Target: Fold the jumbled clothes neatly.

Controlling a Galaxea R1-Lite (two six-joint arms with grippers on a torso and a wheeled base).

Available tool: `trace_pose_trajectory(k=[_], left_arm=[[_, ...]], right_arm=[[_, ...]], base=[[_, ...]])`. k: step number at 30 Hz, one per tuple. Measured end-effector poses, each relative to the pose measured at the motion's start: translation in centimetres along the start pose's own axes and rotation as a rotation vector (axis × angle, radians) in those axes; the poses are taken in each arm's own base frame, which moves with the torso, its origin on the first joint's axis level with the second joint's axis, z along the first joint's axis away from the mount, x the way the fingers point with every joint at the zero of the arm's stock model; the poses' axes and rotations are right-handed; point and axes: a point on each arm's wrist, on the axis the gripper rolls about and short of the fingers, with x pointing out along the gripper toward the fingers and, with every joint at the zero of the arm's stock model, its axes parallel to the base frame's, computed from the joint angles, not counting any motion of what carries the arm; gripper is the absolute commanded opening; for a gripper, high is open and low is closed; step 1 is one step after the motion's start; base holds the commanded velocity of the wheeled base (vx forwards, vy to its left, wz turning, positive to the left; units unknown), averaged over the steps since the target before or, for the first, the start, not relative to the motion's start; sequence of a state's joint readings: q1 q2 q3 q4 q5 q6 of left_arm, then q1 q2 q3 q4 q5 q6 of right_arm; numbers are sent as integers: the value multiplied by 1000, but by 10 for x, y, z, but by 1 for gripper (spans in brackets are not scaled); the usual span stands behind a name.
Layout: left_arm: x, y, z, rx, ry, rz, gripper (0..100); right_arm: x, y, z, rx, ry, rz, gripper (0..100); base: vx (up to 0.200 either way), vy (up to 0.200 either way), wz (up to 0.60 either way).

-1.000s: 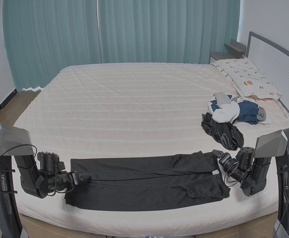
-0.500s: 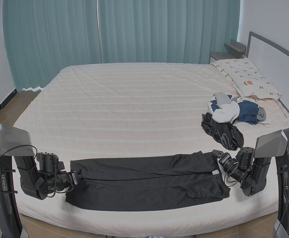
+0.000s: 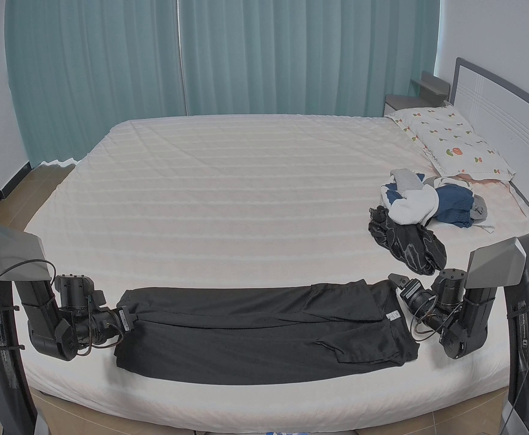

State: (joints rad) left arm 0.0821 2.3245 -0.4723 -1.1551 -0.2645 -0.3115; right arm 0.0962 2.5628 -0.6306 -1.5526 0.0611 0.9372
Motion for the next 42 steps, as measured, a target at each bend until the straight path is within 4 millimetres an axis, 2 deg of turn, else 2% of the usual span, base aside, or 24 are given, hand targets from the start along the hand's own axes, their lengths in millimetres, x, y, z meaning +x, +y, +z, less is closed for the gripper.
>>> trace_pose_trajectory(k=[14,22,38,42], left_arm=[[-7,15,8,-35,-30,32,0],[-10,21,13,-52,-53,43,0],[-6,21,23,-139,-95,29,0],[-6,17,25,-142,-98,19,0]], right_arm=[[0,0,0,0,0,0,100],[0,0,0,0,-1,0,100],[0,0,0,0,-1,-1,100],[1,0,0,0,-2,0,100]], base=[[0,0,0],[-150,0,0],[0,0,0],[0,-200,0]])
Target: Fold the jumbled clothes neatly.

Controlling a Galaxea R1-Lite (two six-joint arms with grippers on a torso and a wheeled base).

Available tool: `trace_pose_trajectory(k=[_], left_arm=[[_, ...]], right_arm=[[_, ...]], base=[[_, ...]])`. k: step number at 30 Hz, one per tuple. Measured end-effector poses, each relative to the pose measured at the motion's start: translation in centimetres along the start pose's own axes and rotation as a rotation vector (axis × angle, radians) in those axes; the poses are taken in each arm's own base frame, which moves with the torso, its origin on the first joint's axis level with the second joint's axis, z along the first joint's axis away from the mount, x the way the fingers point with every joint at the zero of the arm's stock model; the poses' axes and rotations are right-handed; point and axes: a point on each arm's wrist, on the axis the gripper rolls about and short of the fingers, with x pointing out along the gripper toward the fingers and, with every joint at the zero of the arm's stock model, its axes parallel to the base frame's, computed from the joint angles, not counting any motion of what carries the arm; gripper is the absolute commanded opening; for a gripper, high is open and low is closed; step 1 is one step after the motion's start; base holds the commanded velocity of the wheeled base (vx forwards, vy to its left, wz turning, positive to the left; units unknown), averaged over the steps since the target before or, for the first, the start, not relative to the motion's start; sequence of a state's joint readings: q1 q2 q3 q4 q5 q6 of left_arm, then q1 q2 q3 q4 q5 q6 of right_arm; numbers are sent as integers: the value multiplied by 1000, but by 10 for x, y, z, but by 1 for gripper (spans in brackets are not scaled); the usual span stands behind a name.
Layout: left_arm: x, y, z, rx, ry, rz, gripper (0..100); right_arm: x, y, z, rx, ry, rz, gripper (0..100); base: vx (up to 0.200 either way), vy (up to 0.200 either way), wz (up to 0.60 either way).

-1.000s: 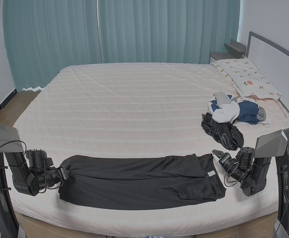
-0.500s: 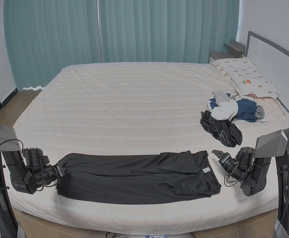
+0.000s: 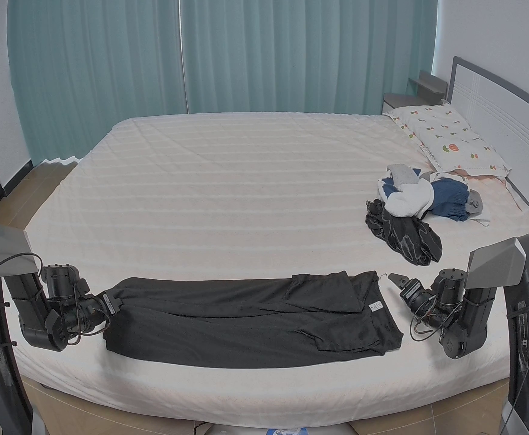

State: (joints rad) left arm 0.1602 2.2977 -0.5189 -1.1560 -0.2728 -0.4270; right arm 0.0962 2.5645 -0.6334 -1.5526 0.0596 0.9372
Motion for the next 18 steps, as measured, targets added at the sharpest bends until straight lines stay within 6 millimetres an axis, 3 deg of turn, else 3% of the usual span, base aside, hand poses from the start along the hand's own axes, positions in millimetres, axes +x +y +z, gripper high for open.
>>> trace_pose_trajectory(k=[18], left_arm=[[-7,-70,-18,73,-20,-41,0]], right_arm=[[1,-1,-1,-14,2,-2,100]], base=[[0,-200,0]])
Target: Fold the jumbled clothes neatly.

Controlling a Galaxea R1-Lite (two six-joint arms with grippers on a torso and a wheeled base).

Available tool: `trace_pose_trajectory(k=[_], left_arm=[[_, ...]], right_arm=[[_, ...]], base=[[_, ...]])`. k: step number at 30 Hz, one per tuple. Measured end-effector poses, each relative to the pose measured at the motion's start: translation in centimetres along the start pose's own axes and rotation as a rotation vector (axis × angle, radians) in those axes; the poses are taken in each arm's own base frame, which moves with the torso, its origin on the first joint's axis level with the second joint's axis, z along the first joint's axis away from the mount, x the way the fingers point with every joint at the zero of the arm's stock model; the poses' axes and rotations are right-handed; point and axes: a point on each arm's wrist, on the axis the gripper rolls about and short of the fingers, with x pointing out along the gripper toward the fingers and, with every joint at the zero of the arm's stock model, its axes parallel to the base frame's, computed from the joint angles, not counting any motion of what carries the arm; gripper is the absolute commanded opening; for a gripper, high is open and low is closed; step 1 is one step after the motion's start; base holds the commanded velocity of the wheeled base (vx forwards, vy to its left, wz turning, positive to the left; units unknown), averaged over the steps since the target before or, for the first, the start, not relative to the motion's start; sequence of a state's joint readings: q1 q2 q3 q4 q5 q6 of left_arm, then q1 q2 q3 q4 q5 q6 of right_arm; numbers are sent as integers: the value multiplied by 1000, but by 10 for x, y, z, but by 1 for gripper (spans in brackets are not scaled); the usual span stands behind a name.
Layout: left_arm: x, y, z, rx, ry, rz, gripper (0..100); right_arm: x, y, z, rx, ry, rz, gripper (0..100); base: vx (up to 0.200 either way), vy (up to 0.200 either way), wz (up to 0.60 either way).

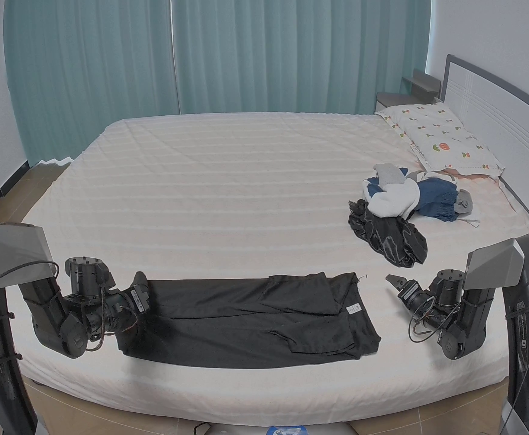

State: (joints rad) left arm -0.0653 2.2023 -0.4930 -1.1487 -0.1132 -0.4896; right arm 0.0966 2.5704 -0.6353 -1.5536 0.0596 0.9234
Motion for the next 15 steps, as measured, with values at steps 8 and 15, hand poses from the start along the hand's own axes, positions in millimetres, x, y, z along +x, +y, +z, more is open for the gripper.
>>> trace_pose_trajectory(k=[8,15], left_arm=[[2,-37,-10,65,76,35,0],[7,-70,-12,119,98,42,0]], right_arm=[[0,0,0,0,0,0,100],[0,0,0,-1,0,-1,100]], base=[[0,-200,0],[0,-200,0]])
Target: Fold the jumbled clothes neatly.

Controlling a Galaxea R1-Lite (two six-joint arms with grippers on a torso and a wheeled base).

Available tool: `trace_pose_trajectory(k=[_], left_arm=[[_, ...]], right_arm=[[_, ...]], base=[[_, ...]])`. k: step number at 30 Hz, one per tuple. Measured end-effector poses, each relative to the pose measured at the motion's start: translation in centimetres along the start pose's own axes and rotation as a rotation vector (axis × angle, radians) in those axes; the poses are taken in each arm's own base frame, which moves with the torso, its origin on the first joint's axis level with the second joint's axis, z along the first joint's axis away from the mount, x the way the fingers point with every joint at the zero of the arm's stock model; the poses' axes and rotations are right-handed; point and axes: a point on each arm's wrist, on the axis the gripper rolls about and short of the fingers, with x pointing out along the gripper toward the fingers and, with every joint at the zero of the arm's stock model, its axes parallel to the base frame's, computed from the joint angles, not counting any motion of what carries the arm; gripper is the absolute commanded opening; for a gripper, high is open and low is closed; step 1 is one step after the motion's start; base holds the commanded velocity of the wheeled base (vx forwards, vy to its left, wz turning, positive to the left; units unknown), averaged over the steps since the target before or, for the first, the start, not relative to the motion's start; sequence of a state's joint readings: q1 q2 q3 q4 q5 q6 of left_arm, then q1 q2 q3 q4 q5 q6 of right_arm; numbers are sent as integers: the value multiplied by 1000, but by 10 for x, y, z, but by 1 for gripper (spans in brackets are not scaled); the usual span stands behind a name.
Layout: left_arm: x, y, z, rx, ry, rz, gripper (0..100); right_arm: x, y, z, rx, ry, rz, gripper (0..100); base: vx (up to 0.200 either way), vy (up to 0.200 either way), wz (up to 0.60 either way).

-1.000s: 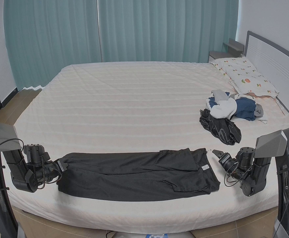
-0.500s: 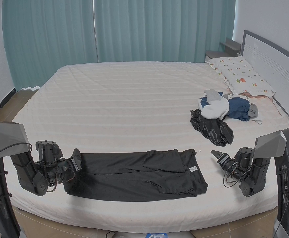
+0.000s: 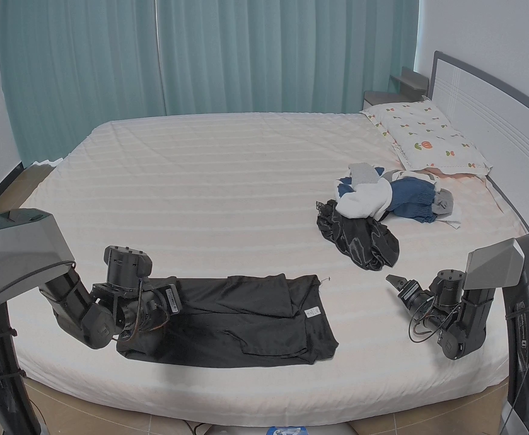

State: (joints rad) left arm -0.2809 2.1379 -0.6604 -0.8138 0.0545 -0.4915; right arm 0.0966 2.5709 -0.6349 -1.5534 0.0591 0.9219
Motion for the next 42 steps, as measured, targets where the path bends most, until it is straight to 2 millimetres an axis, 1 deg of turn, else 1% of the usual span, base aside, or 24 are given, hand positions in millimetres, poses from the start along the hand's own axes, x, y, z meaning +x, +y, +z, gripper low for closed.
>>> trace_pose_trajectory(k=[11,14,18,23,27,28,30,33,38,42], left_arm=[[8,-49,3,61,38,-44,0],[12,-64,5,60,38,-67,0],[18,-80,1,66,56,-85,0],[30,-92,-2,51,50,-89,0],[42,-98,-6,26,46,-67,0],[44,-99,-9,28,56,-64,100],[47,-102,-13,26,72,-65,100],[49,-106,-14,-22,73,-72,100],[49,-112,-10,-118,78,-105,100],[43,-111,0,-200,74,-129,100]], right_arm=[[1,-1,-3,-18,7,-3,100],[1,-1,-3,-20,8,-2,100],[1,-2,-4,-20,9,-4,100],[1,-2,-4,-20,10,-5,100],[1,-2,-4,-21,10,-7,100],[1,-2,-4,-21,10,-7,100],[1,-2,-4,-22,10,-7,100],[1,-2,-4,-22,10,-7,100],[1,-2,-4,-22,10,-7,100],[1,-2,-4,-21,10,-7,100]], base=[[0,-200,0],[0,0,0],[0,0,0],[0,0,0],[0,0,0],[0,0,0],[0,0,0],[0,0,0],[0,0,0],[0,0,0]])
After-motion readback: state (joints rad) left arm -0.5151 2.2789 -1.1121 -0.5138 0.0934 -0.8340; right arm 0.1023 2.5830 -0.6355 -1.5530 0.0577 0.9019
